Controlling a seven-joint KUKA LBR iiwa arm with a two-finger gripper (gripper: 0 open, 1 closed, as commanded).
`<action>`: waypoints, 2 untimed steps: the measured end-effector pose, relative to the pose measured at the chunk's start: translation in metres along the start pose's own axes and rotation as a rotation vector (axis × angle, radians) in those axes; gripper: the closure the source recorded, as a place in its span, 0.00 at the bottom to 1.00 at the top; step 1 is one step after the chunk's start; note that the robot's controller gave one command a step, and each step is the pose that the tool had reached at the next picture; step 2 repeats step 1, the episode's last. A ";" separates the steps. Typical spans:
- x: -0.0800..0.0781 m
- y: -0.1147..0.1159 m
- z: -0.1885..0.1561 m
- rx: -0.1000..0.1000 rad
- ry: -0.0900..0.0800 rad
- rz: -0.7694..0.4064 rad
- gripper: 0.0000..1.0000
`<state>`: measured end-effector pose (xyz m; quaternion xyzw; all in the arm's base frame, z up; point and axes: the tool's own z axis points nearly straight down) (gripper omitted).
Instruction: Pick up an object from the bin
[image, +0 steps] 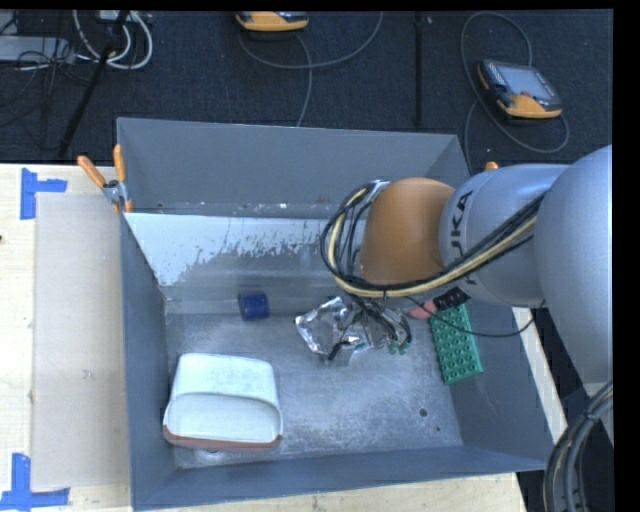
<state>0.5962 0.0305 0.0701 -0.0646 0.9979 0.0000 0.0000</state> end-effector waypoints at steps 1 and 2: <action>0.007 0.008 -0.151 0.001 -0.010 -0.002 1.00; 0.007 0.008 -0.151 0.001 -0.010 -0.002 1.00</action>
Offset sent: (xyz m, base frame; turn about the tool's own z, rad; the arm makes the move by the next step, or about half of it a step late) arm -0.0097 0.0068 0.1466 -0.0006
